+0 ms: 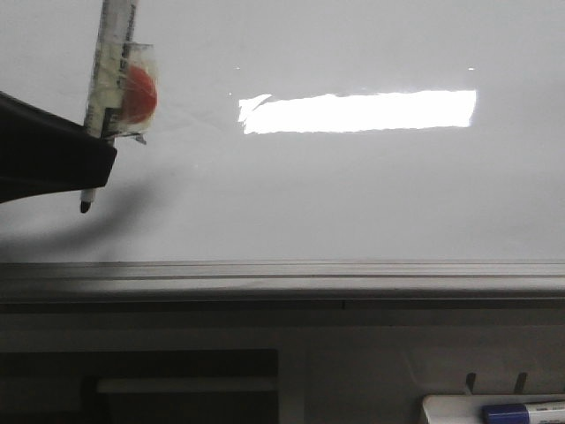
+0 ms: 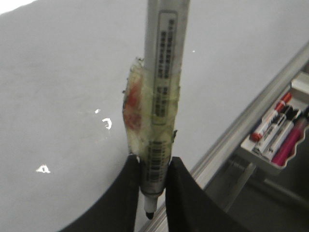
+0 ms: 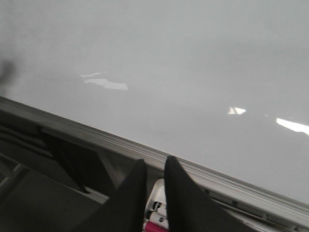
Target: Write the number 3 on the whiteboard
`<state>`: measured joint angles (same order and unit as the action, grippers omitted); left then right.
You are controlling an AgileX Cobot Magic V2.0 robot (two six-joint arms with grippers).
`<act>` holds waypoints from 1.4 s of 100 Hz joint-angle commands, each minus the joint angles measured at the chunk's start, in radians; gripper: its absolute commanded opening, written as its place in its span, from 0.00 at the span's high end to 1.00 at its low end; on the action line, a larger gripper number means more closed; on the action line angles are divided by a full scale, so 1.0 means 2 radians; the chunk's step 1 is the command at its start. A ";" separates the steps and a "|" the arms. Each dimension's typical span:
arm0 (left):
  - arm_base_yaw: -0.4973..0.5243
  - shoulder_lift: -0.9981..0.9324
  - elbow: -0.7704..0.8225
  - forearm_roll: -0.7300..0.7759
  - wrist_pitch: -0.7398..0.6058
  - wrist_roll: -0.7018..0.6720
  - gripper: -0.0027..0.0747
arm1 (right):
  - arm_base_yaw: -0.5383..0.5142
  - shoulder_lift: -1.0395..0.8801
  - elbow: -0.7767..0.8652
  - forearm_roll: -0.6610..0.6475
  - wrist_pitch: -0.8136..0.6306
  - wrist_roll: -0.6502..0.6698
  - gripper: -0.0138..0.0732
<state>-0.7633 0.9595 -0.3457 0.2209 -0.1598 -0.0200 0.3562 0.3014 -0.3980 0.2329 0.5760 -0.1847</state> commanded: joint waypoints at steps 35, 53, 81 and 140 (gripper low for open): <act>0.000 -0.020 -0.013 0.235 0.062 -0.003 0.99 | 0.175 0.171 -0.064 0.102 -0.086 -0.193 0.46; 0.000 -0.020 -0.013 0.265 0.061 -0.003 0.99 | 0.233 0.248 -0.107 0.095 -0.145 -0.216 0.46; 0.000 -0.020 -0.013 0.292 0.046 -0.003 0.99 | 0.277 0.360 -0.167 0.077 -0.184 -0.226 0.46; 0.000 -0.020 -0.013 0.294 0.032 -0.003 0.99 | 0.307 0.477 -0.247 0.073 -0.212 -0.226 0.46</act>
<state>-0.7633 0.9321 -0.3457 0.8167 -0.0377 -0.0183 0.9558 1.2548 -0.8443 0.3831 0.2332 -0.6291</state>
